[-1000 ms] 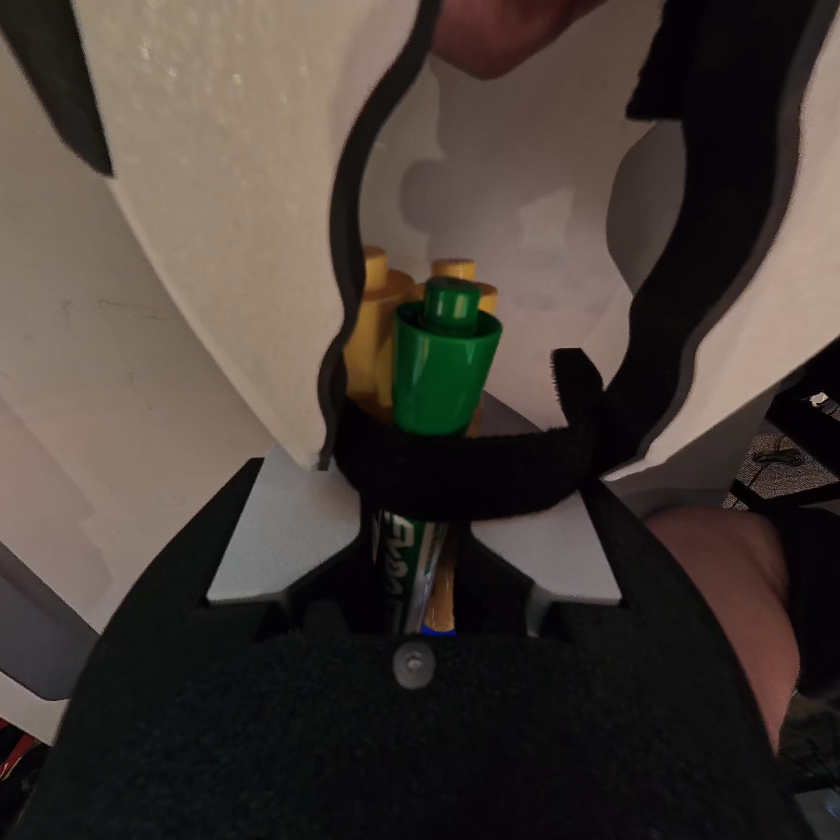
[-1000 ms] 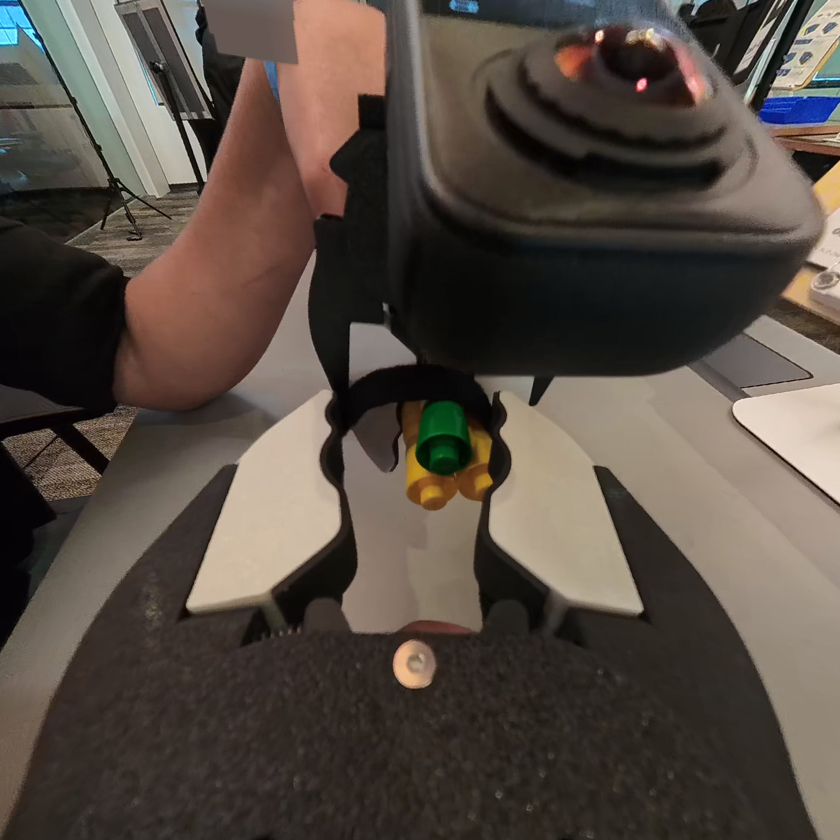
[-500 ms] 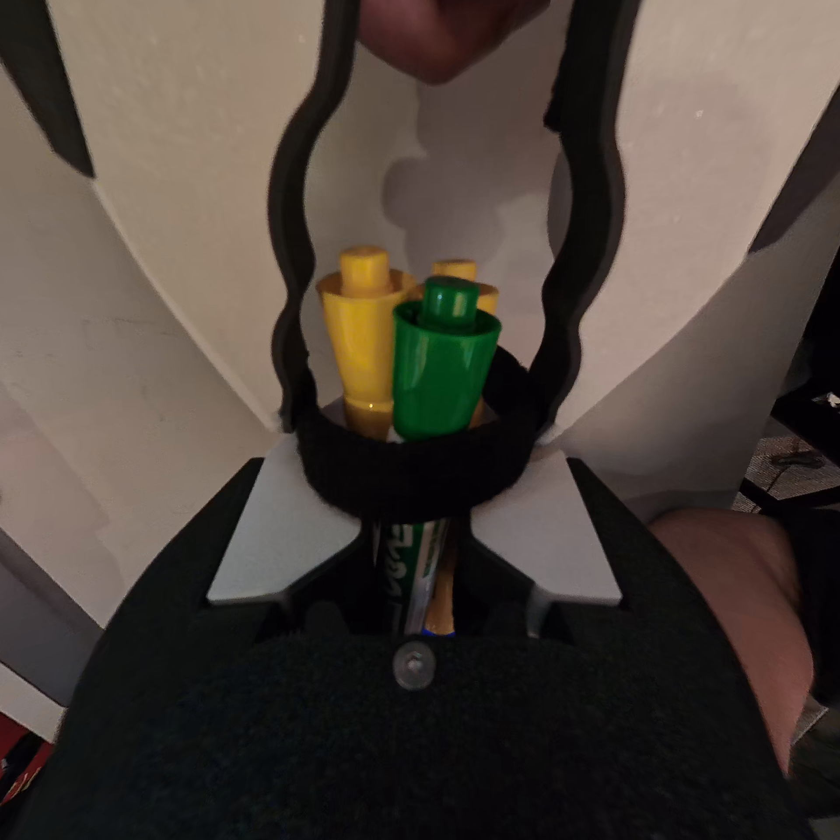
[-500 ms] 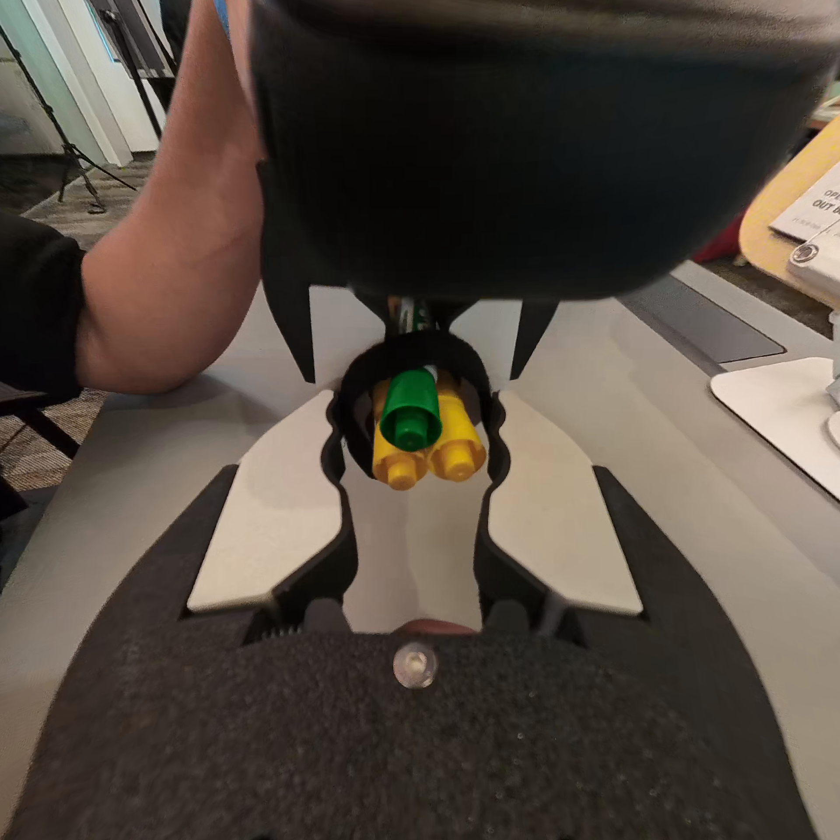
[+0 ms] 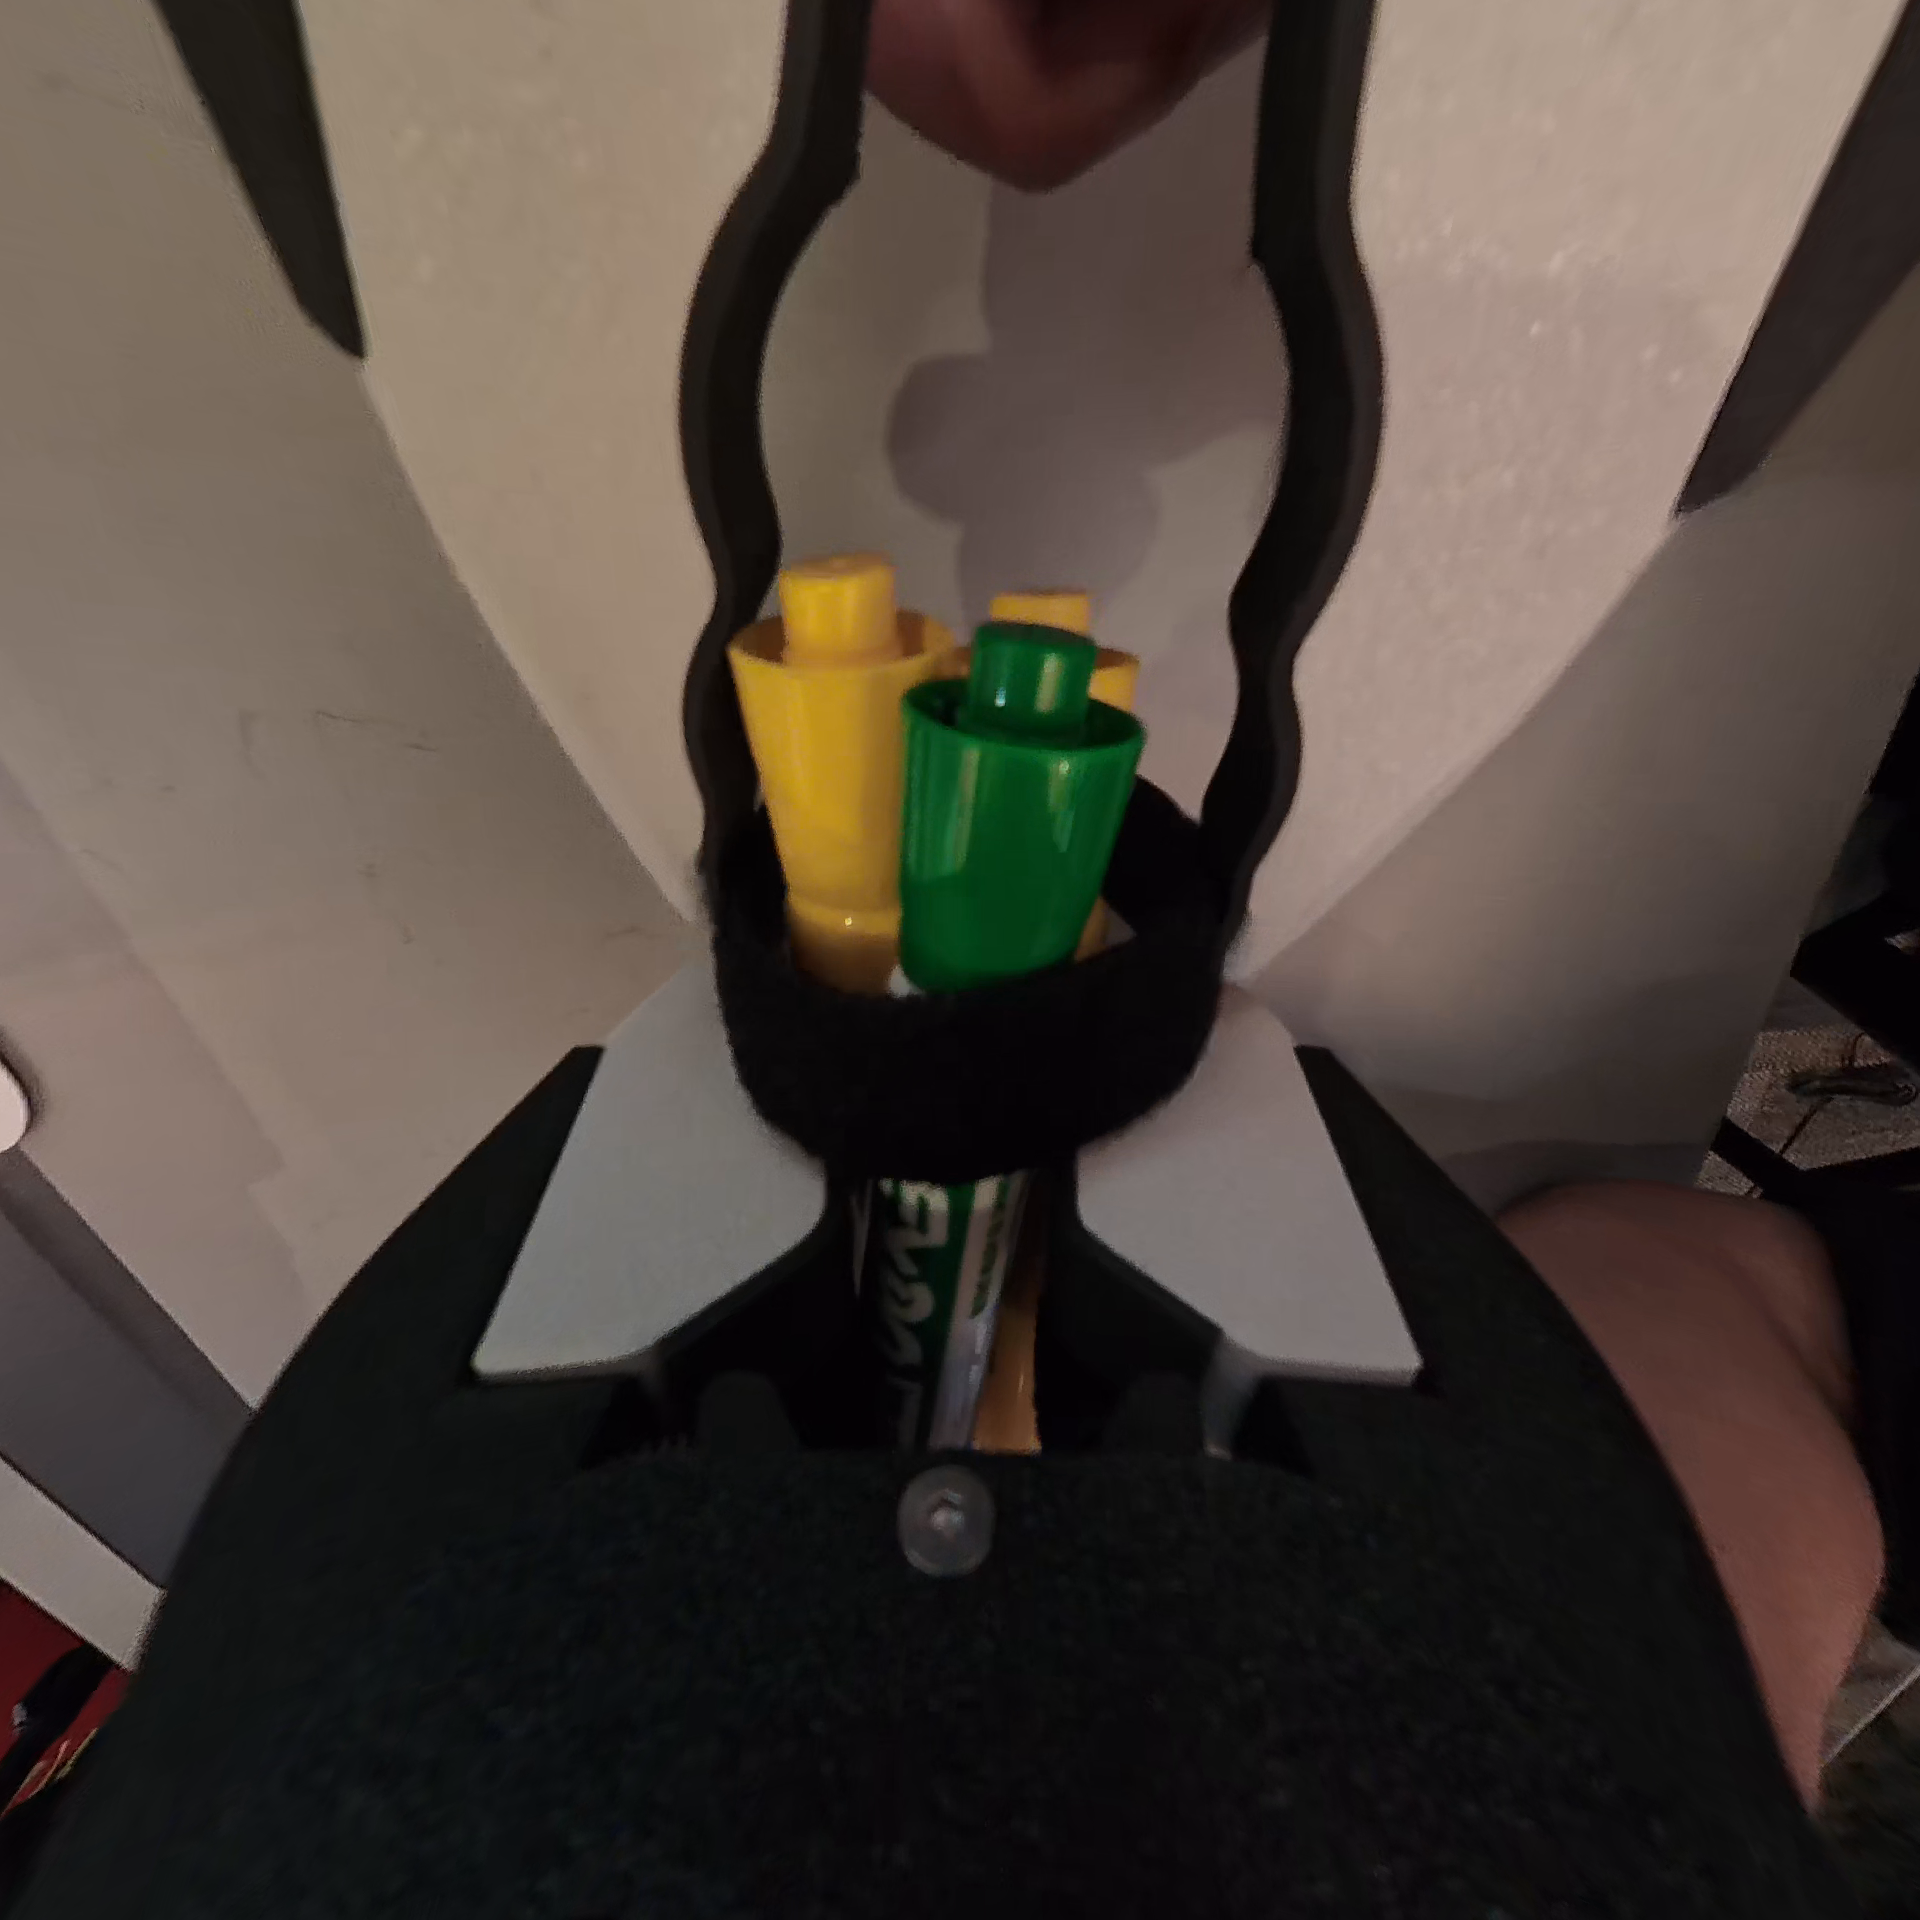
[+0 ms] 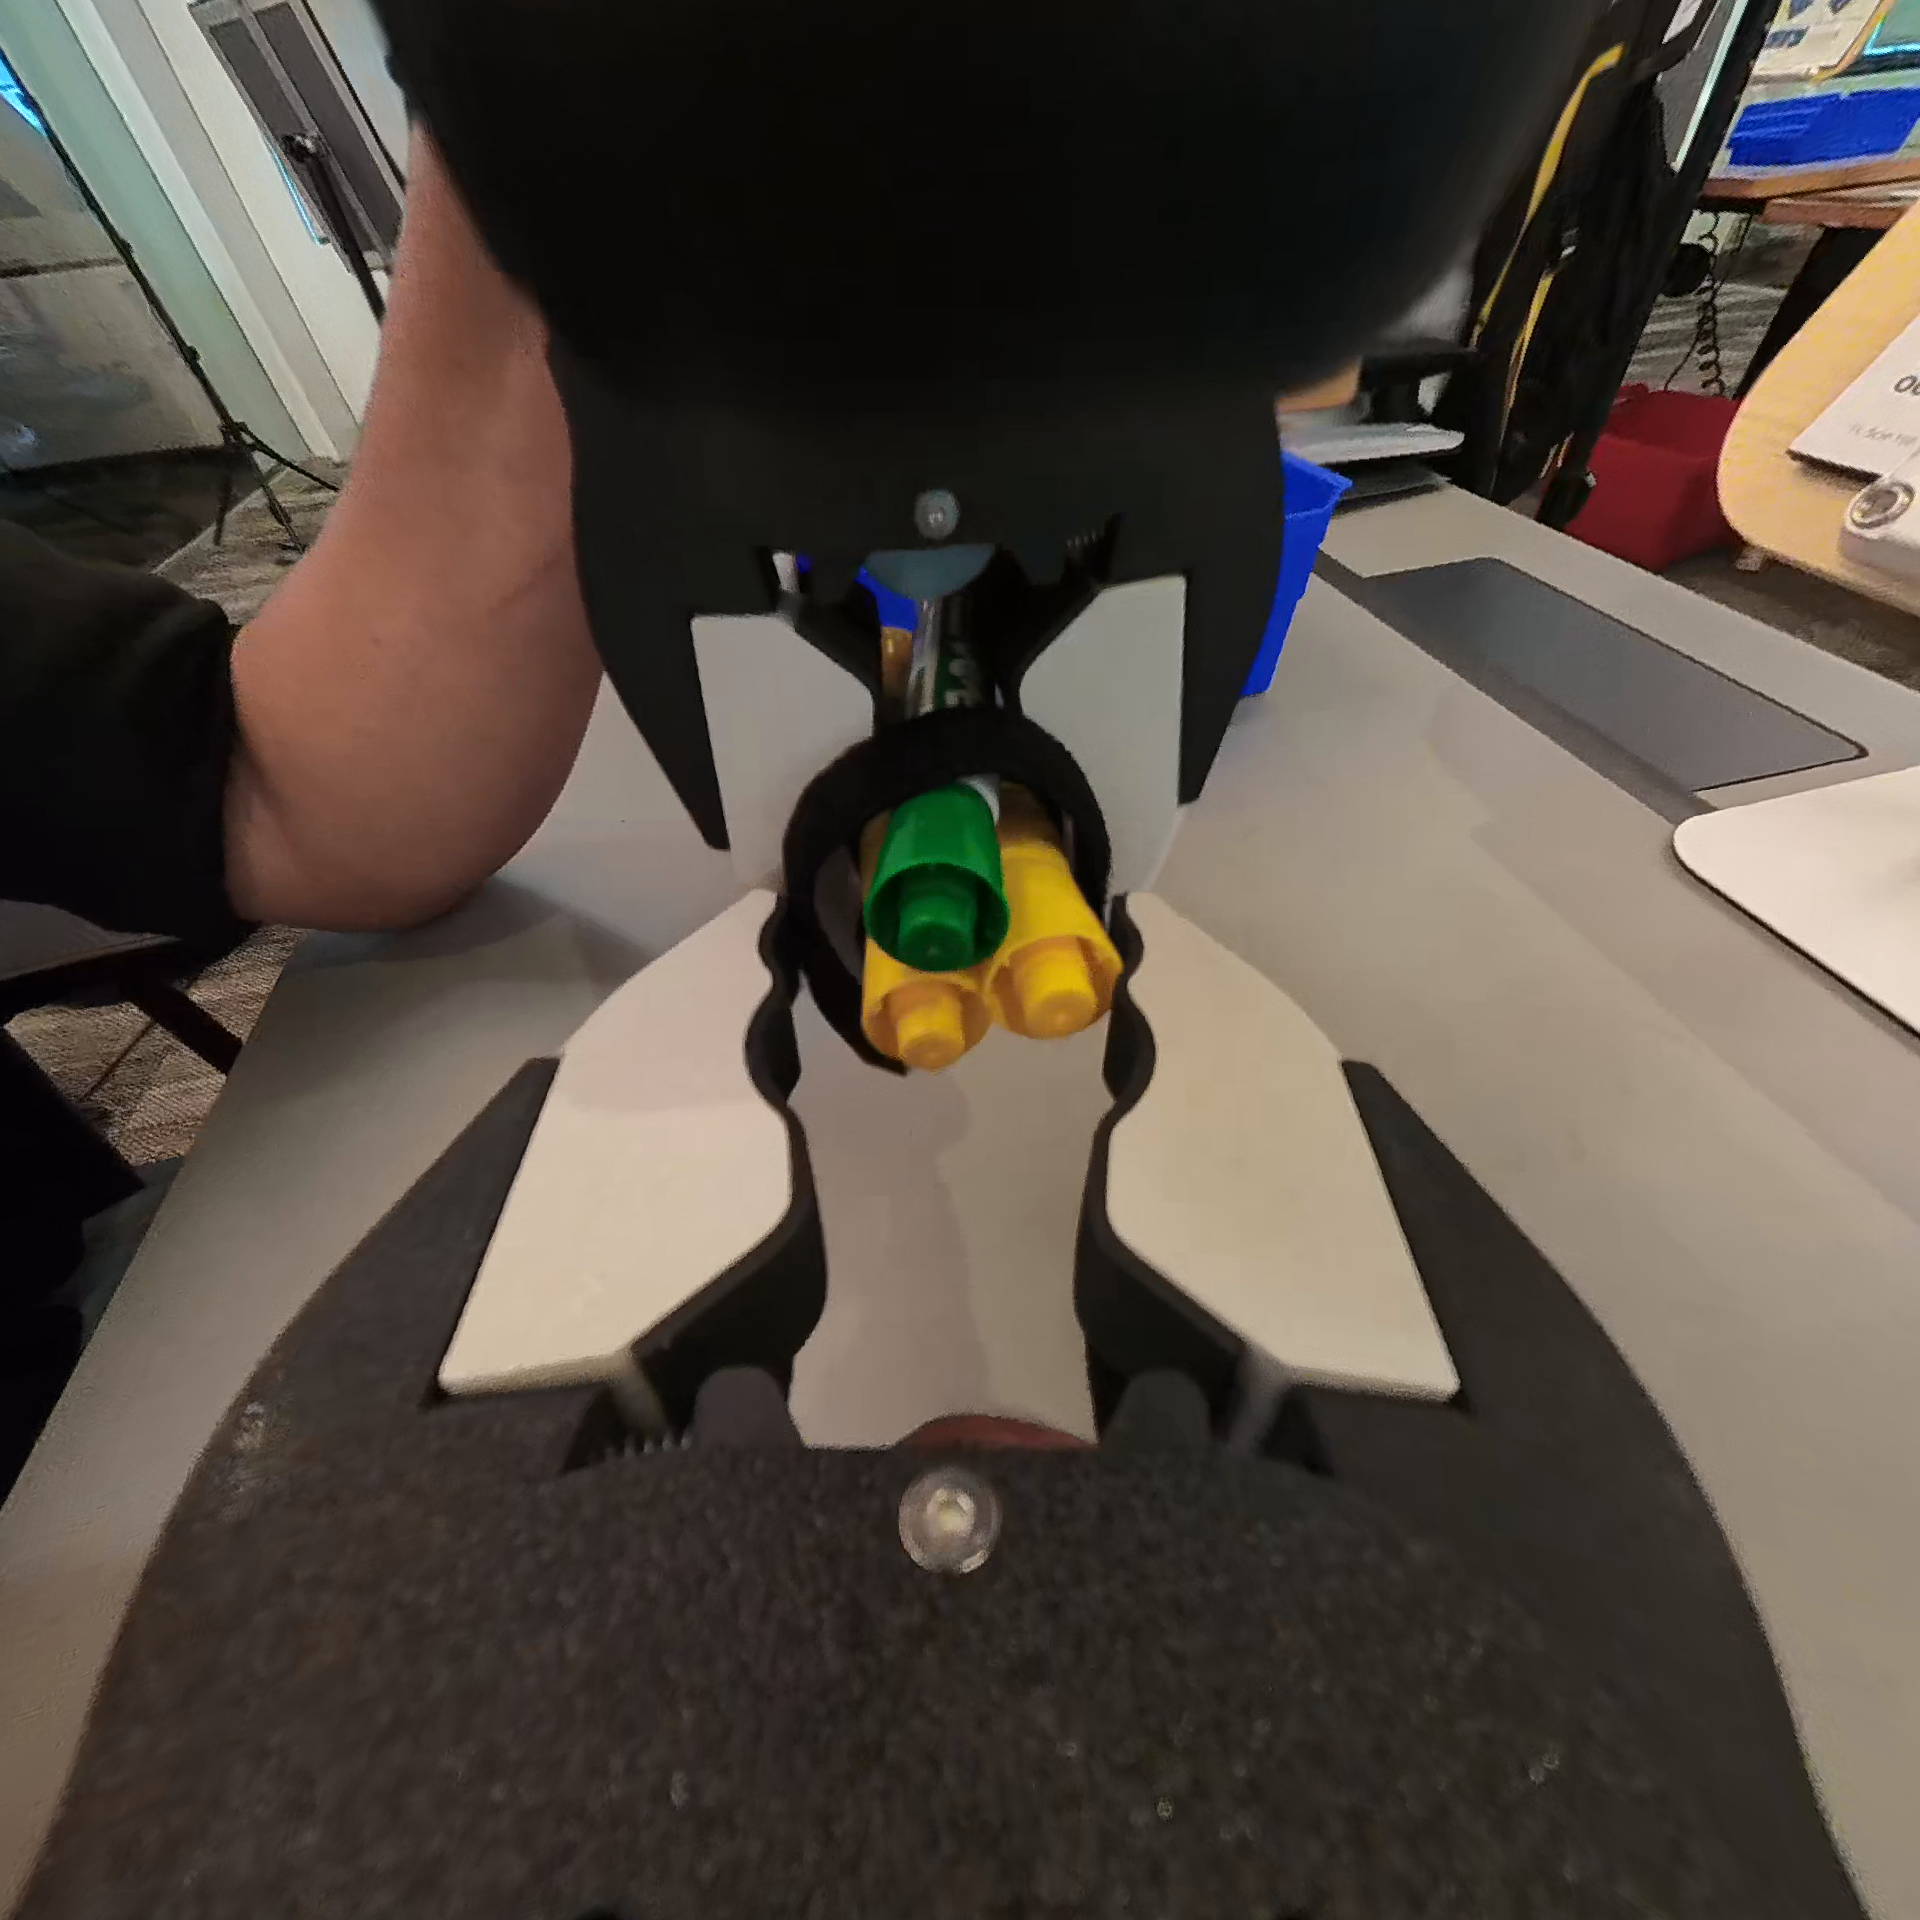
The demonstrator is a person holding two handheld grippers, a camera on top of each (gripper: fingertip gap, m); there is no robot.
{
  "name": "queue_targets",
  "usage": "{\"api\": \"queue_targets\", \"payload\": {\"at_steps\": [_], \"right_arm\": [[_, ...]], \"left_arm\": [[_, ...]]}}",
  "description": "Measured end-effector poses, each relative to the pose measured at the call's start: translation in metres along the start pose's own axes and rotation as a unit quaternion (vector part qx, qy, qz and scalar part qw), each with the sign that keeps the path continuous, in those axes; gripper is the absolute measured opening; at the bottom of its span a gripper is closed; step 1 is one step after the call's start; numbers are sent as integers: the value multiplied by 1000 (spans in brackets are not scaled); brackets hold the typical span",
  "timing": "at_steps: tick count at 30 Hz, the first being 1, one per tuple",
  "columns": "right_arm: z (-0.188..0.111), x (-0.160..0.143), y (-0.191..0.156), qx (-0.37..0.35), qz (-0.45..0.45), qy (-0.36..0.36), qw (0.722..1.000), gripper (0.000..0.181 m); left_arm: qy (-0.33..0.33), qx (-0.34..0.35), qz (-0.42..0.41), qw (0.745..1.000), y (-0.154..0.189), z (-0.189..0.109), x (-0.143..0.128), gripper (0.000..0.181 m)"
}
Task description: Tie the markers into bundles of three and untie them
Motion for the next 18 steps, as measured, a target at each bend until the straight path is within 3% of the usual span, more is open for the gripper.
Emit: {"api": "queue_targets", "payload": {"at_steps": [18], "right_arm": [[8,-14,3,55,86,18,995,43]], "left_arm": [[9,-3,1,1000,1,-2,-1,40]]}}
Point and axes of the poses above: each gripper's, where its closed fingertips meet, z out along the fingers, x out of its top, y = z × x across the jaws, the point moved 9 cm from there along -z, back along the fingers, and after that the axes turned 10 degrees about -x, right-handed, at the moved point
